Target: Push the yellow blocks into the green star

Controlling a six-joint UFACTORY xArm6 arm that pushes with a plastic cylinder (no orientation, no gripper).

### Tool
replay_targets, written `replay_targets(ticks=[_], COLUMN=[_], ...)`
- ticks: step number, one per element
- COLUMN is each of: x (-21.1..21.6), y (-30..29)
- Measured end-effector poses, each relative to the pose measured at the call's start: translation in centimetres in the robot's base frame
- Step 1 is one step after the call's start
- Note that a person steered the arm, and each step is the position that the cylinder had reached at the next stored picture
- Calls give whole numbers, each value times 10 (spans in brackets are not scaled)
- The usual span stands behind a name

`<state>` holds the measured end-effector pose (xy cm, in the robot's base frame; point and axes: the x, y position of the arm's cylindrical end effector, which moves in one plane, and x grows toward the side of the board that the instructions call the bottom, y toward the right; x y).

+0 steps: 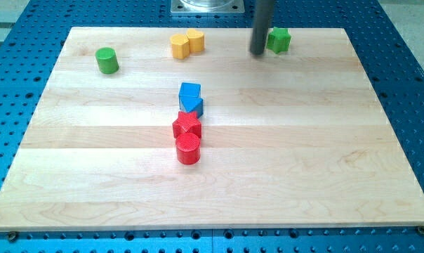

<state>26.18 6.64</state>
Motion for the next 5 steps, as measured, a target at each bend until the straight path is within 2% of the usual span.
replay_targets(ticks=[1,2,3,4,5], x=[-2,-3,-2,30,68], y=[16,75,78,46,-43])
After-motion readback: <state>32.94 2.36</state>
